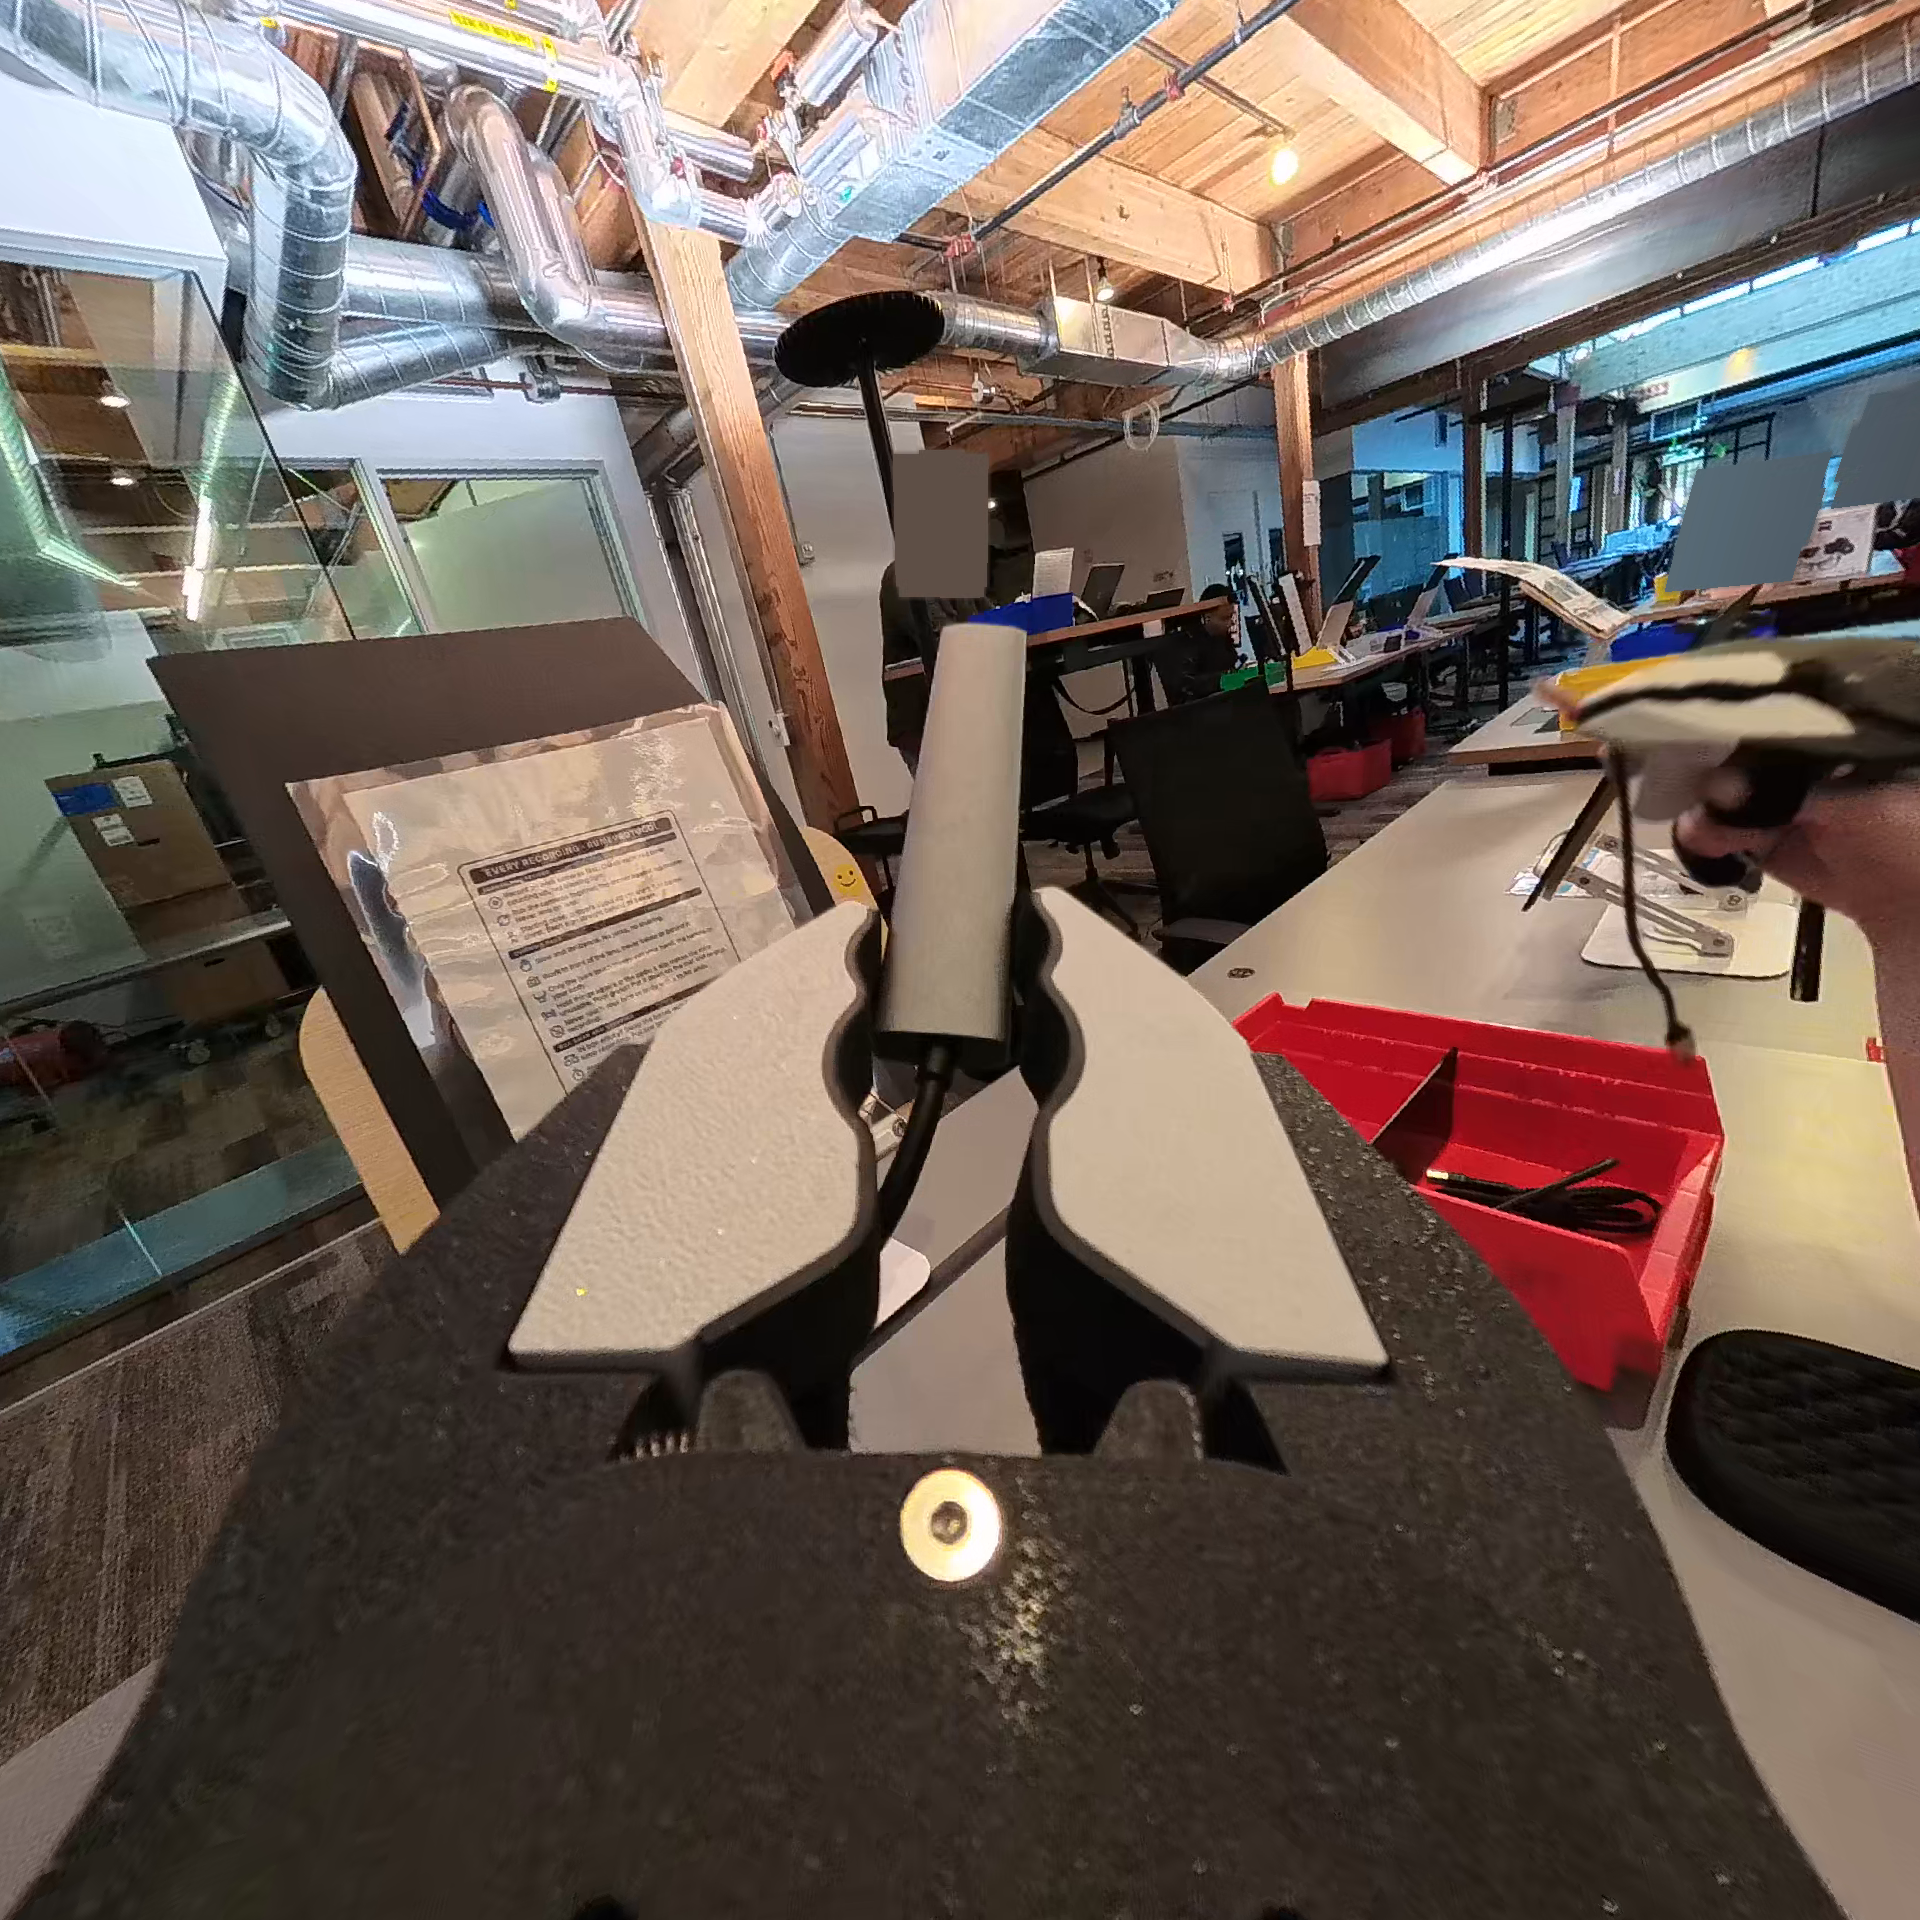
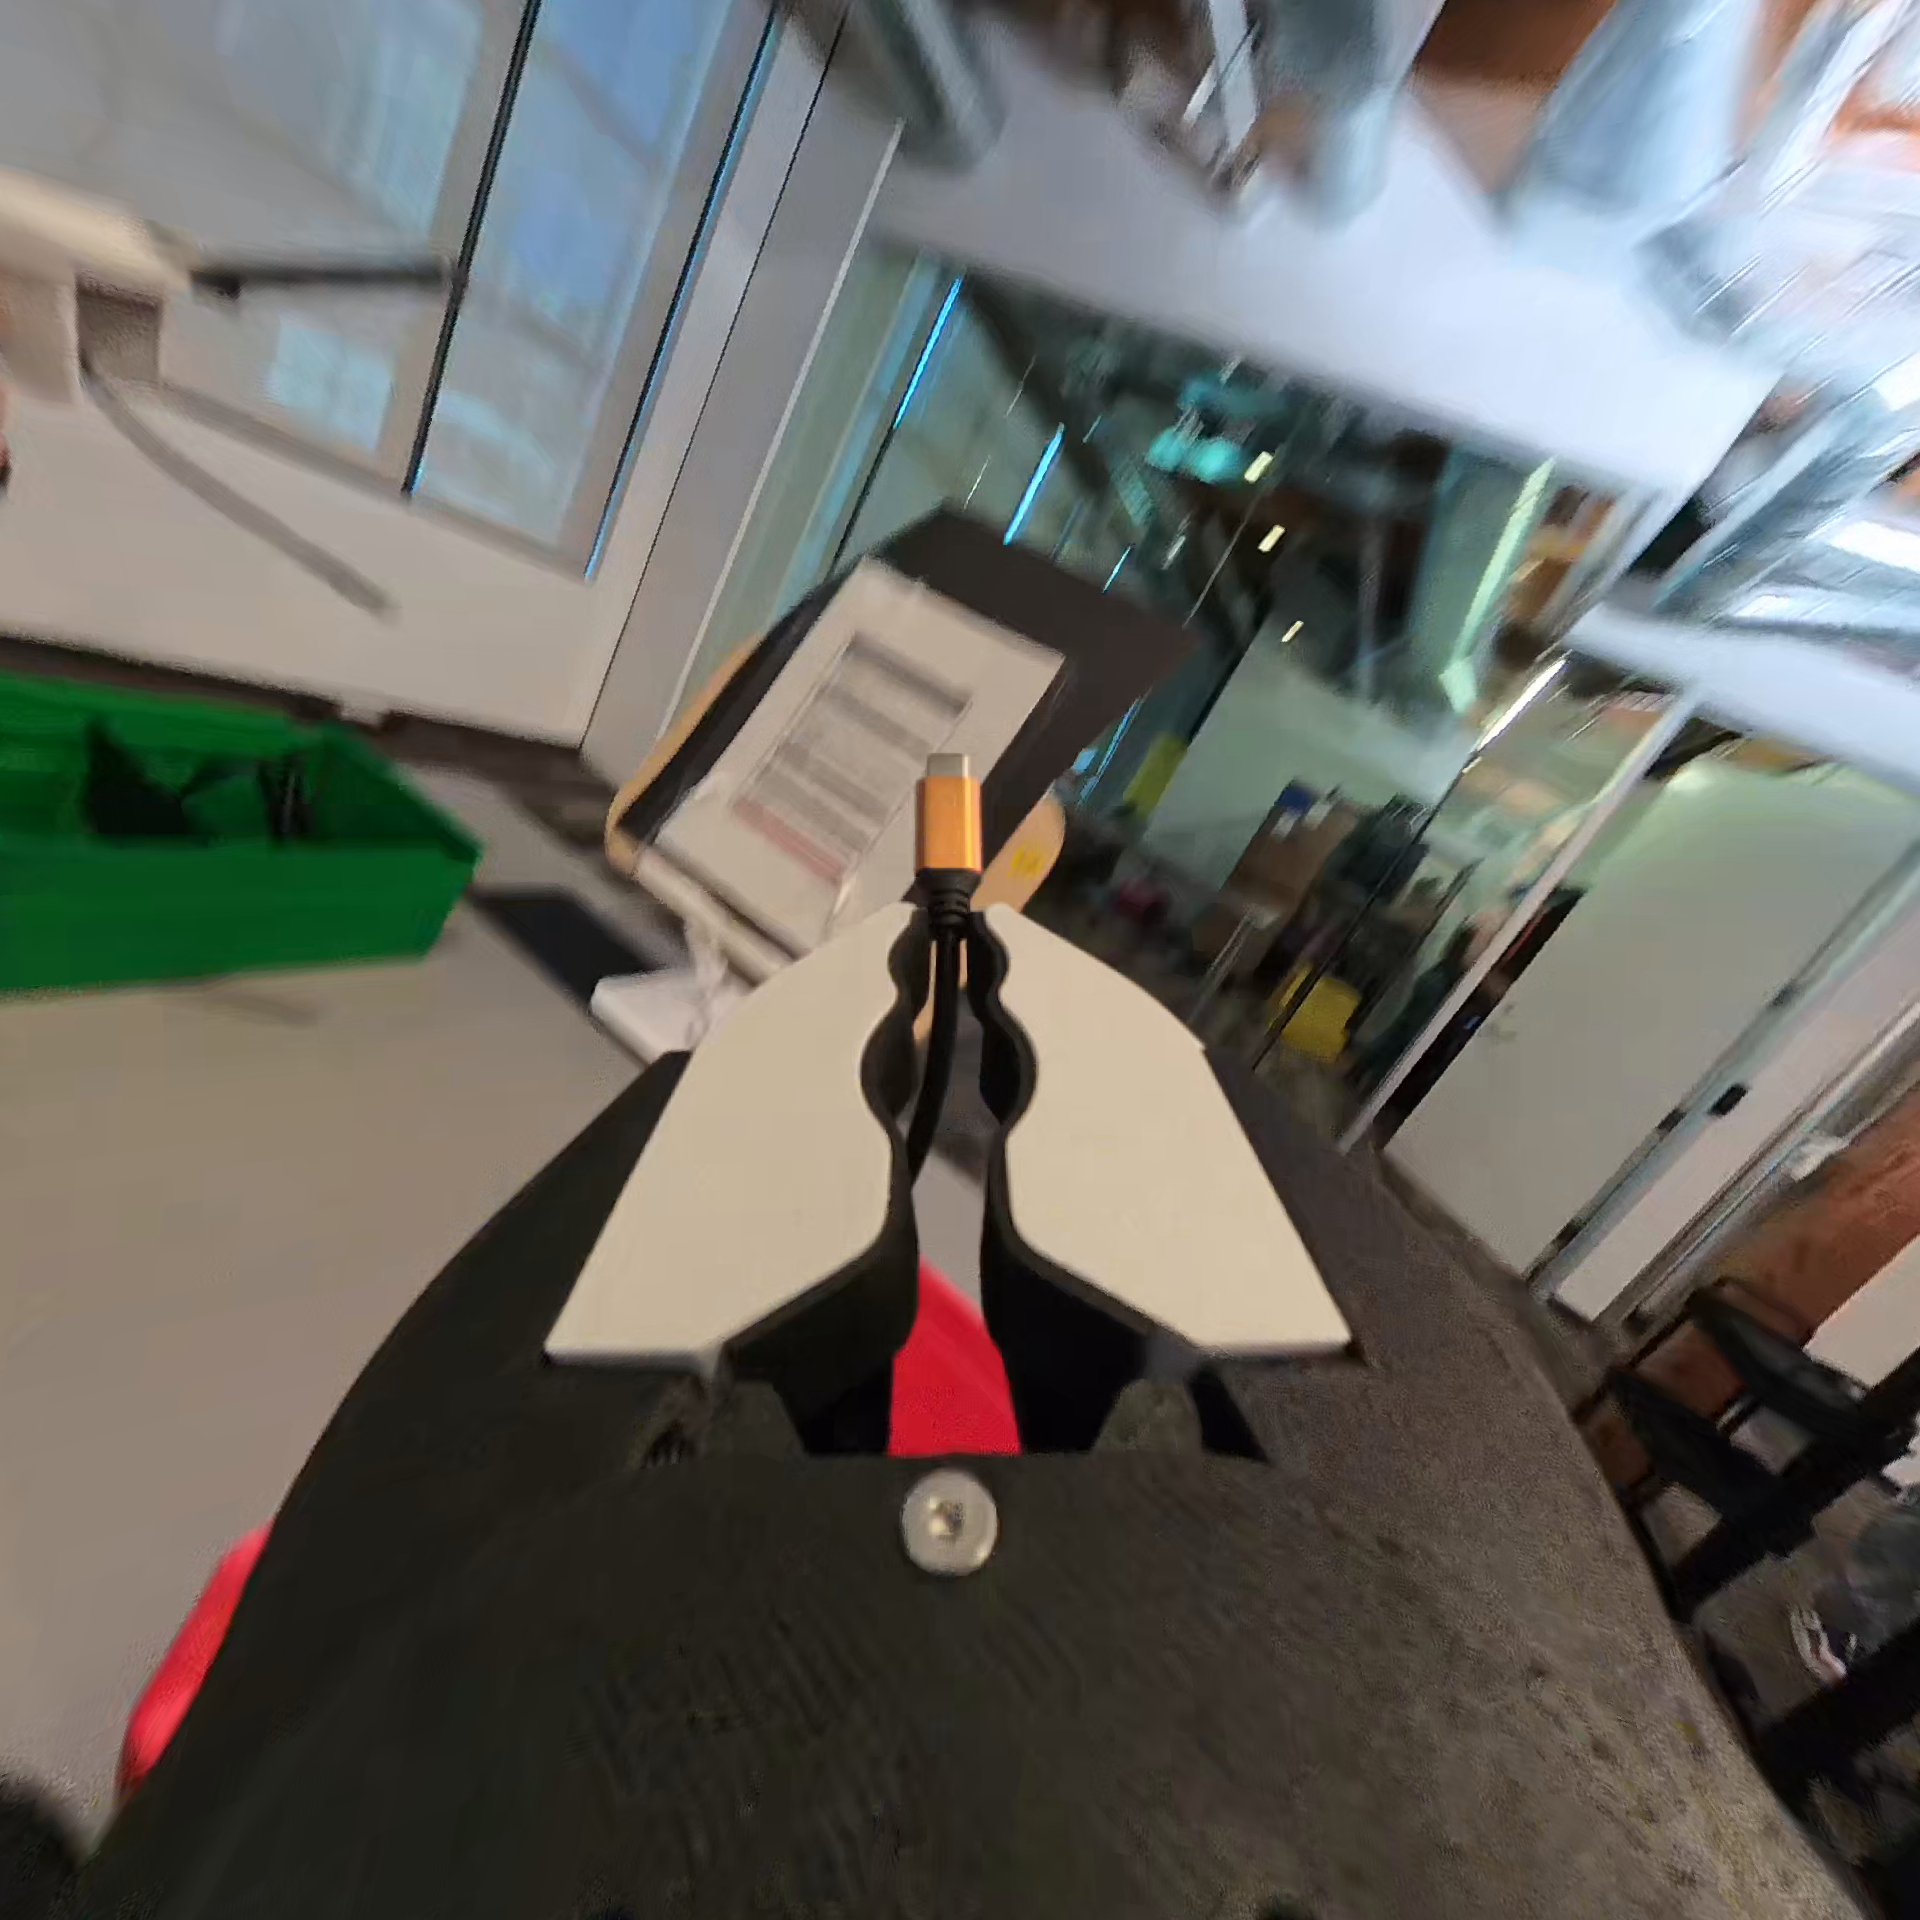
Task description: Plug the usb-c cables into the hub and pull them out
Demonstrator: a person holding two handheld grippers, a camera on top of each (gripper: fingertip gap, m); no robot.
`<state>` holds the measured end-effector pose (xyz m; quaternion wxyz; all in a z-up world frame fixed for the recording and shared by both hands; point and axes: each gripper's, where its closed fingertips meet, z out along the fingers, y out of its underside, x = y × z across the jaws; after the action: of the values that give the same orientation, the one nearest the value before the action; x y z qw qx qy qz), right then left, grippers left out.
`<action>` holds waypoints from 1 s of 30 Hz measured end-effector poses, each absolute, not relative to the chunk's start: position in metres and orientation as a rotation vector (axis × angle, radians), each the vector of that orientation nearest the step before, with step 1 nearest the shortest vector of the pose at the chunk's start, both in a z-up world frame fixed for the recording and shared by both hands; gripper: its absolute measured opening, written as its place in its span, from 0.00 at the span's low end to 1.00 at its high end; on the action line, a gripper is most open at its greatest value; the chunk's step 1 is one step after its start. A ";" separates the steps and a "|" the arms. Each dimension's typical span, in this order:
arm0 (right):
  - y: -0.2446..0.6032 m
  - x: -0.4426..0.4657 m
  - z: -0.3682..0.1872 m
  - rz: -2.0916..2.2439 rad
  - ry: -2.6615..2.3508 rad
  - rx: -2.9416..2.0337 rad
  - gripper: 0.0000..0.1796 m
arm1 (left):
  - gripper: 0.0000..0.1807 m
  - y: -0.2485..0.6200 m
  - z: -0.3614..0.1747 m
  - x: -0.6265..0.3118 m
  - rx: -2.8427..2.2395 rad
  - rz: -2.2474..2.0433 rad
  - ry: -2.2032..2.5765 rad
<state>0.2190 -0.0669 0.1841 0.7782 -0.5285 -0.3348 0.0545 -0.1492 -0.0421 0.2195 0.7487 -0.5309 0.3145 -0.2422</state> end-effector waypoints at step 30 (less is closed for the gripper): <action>-0.038 0.182 0.079 0.228 -1.171 -1.454 0.04 | 0.13 -0.038 0.212 -0.142 -1.200 -0.518 0.719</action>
<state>0.1818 -0.0378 0.0787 0.5894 -0.6247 -0.5028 0.0979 -0.1418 -0.0376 0.2121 0.7344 -0.5459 0.3272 -0.2358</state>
